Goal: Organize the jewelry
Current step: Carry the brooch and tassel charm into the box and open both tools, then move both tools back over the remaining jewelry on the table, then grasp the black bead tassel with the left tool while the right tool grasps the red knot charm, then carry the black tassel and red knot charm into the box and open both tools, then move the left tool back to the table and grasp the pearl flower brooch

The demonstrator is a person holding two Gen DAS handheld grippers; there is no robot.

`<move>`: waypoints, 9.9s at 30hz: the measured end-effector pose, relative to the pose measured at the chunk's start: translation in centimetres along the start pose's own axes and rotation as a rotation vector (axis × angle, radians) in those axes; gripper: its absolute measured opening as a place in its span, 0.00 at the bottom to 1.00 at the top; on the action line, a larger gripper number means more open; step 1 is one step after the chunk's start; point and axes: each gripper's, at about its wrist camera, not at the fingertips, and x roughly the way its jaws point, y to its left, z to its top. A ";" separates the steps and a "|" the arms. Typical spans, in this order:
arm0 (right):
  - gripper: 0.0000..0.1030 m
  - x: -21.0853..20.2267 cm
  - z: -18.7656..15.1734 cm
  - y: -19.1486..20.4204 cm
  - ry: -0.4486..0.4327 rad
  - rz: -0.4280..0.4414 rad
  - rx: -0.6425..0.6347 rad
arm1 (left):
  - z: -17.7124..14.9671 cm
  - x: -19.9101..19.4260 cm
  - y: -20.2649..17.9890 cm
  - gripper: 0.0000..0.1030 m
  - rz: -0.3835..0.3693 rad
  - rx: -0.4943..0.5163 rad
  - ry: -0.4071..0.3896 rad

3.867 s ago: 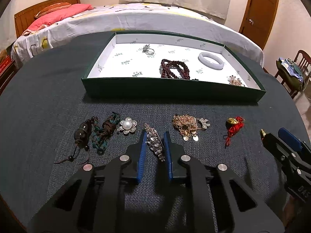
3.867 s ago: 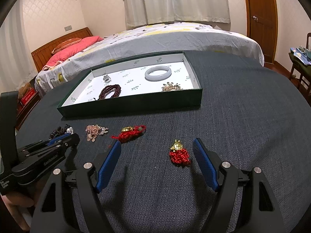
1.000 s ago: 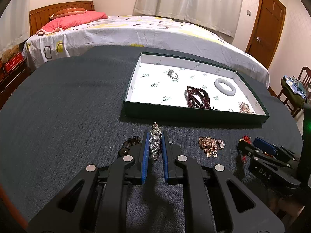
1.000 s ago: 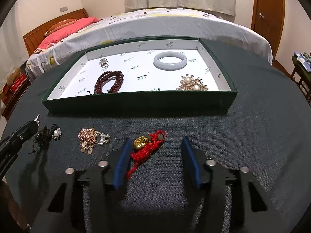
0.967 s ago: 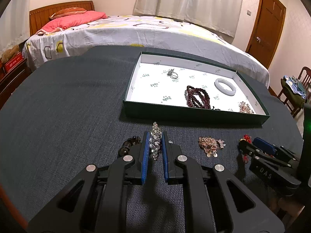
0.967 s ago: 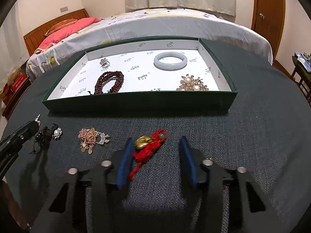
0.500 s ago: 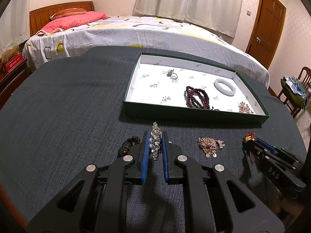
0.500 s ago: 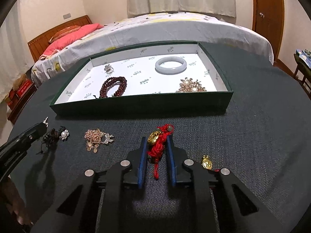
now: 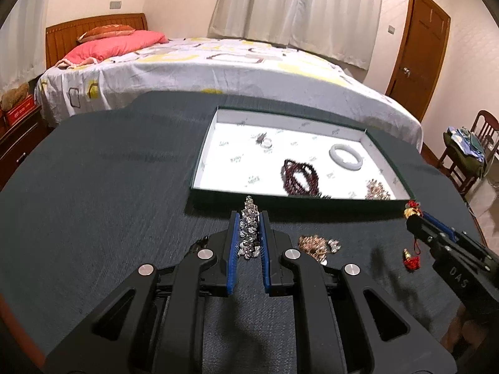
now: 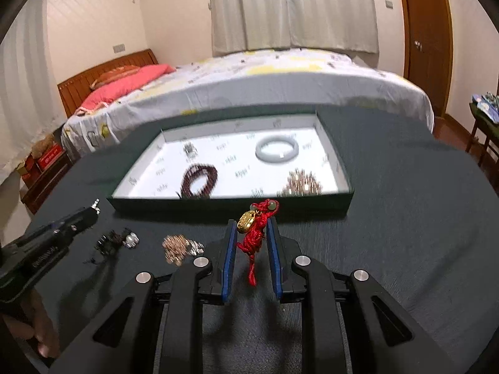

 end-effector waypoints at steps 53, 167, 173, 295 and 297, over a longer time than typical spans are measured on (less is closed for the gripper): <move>0.20 18.7 10.3 3.5 0.157 0.025 -0.088 | 10.7 18.4 -1.4 0.14 0.062 0.108 0.157; 0.50 1.9 -4.4 -5.0 0.152 -0.105 0.003 | -2.2 2.6 4.1 0.17 0.110 0.052 0.096; 0.44 2.6 -4.6 -4.7 0.196 -0.086 -0.009 | -2.1 2.3 4.2 0.17 0.110 0.048 0.091; 0.52 13.1 5.3 -0.7 0.109 0.011 -0.079 | 5.8 14.1 -1.5 0.69 0.040 0.114 0.120; 0.54 12.9 5.4 -0.8 0.103 0.009 -0.077 | 5.9 13.8 -1.6 0.70 0.033 0.116 0.114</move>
